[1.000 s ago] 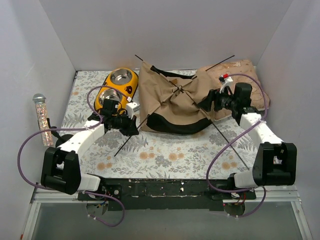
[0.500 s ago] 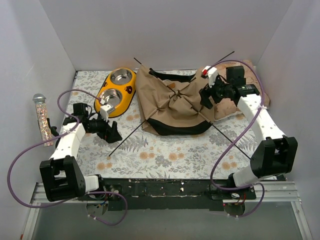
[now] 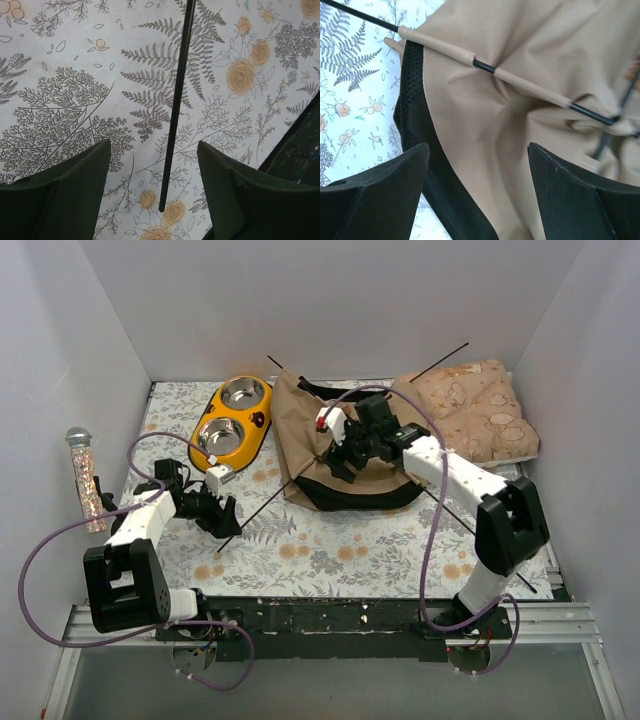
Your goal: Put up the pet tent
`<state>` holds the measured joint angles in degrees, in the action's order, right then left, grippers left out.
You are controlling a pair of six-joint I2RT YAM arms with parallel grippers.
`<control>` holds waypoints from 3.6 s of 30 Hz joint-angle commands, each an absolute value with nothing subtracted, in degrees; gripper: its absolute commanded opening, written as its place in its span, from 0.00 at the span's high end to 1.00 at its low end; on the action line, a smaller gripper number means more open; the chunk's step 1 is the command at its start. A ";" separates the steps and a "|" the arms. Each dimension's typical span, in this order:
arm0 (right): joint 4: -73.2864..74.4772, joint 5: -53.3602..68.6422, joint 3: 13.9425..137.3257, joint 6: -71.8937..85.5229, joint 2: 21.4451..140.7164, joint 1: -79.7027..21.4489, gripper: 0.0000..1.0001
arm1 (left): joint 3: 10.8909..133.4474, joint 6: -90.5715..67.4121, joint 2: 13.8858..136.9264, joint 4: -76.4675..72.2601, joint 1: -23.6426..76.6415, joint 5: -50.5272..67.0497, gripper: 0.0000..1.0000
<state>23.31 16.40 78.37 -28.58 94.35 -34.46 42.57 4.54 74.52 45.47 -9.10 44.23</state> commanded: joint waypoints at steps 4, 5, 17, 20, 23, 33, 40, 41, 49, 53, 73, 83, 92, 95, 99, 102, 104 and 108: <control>11.71 16.43 78.50 -19.53 100.72 -38.14 0.13 | 42.10 5.80 77.25 42.28 -8.97 43.33 0.49; 9.95 17.57 77.44 -18.12 100.98 -38.49 0.13 | 42.01 5.97 77.26 42.28 -8.79 43.33 0.53; 2.64 14.51 75.50 -14.24 105.73 -43.42 0.13 | 41.04 7.91 78.84 44.29 -8.17 45.08 0.67; 2.64 10.47 75.59 -13.89 107.40 -43.95 0.13 | 41.04 8.00 78.75 44.47 -8.09 46.40 0.75; 2.55 8.62 75.06 -12.66 108.72 -44.30 0.17 | 41.31 8.17 78.84 44.65 -7.91 47.81 0.91; 3.61 3.88 73.74 -10.54 106.96 -45.78 0.14 | 42.19 6.50 79.10 44.83 -7.91 49.13 0.79; 1.50 -4.56 72.95 -11.60 109.07 -48.60 0.17 | 42.37 5.28 79.63 43.16 -7.74 47.11 0.40; 0.97 -5.09 72.95 -11.78 109.33 -48.60 0.18 | 42.19 4.84 79.89 42.46 -7.65 46.85 0.41; 4.30 -0.45 76.72 -10.20 111.00 -48.60 0.50 | 40.34 1.76 83.93 36.21 -3.96 39.64 0.50; 4.66 6.66 76.91 -9.15 110.04 -48.25 0.81 | 41.22 0.62 84.47 36.65 -3.52 41.12 1.00; -5.19 41.57 77.78 1.93 103.36 -46.76 0.99 | 47.37 -25.57 66.01 24.09 -0.88 56.87 1.00; 2.71 44.04 80.15 -5.79 103.09 -50.09 0.99 | 46.15 -28.38 66.62 20.31 -0.88 58.79 1.00; 17.37 37.62 90.25 -16.86 104.94 -53.00 0.41 | 49.22 -22.51 65.40 25.92 -0.88 60.12 1.00; 24.67 34.55 95.43 -22.91 105.03 -52.82 0.30 | 49.04 -20.31 63.20 28.64 -1.05 59.15 1.00; 42.92 31.20 104.04 -35.03 105.82 -52.82 0.21 | 48.43 -15.04 60.30 33.74 -3.60 57.57 1.00; 55.08 31.03 110.11 -43.13 106.52 -52.65 0.19 | 47.55 -12.40 58.45 35.77 -4.65 56.25 1.00; 57.65 29.98 111.97 -45.96 106.09 -52.56 0.18 | 47.02 -11.52 57.92 36.03 -4.83 56.07 1.00; 45.05 25.93 106.64 -44.39 101.44 -52.47 0.18 | 47.11 -8.36 57.83 37.61 -4.92 57.21 1.00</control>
<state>48.73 29.78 109.84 -40.86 105.67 -52.53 46.76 -13.67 59.22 35.66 -4.49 55.27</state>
